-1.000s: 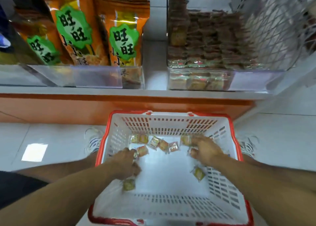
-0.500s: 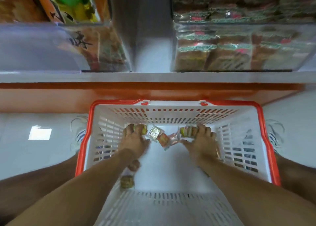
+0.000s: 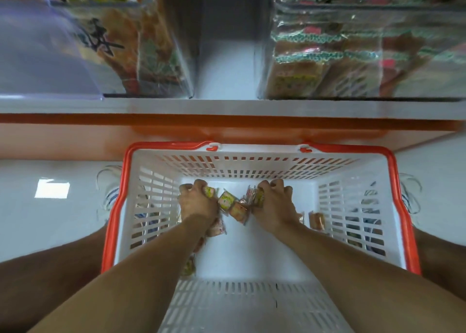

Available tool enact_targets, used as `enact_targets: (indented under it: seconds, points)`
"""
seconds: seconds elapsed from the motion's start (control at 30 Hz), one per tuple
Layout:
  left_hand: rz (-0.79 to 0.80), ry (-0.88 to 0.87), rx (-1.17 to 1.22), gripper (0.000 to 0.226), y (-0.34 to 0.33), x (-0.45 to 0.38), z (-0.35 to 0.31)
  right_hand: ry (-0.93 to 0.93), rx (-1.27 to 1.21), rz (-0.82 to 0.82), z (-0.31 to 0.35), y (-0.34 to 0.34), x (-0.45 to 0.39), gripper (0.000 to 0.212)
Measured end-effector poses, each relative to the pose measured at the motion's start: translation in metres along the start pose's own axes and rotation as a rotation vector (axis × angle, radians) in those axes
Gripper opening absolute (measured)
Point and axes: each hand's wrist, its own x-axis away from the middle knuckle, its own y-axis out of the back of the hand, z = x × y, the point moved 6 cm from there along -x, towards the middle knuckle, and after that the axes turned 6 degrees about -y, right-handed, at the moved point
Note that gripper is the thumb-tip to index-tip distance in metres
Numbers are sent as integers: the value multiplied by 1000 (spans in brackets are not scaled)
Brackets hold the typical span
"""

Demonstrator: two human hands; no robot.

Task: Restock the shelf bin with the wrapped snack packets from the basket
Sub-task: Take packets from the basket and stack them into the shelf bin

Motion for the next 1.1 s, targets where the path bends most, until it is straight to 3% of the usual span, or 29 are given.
enact_targets:
  seconds: [0.13, 0.23, 0.4, 0.67, 0.77, 0.9, 1.1]
  points:
    - [108, 106, 226, 27, -10, 5, -2, 86, -64, 125, 5, -9, 5, 61]
    - [167, 166, 448, 19, -17, 14, -6, 73, -140, 168, 8, -11, 7, 55]
    - [394, 55, 470, 51, -28, 22, -8, 65, -196, 231, 9, -12, 5, 51]
    - [541, -61, 386, 71, -31, 31, -11, 37, -253, 250, 12, -17, 6, 47]
    - [567, -41, 464, 65, -32, 36, -18, -54, -381, 361, 12, -22, 11, 48]
    - [640, -63, 499, 40, -28, 44, -22, -71, -593, 548, 19, -20, 20, 52]
    - [827, 53, 726, 44, -20, 65, -30, -160, -628, 685, 25, 0, 34, 51]
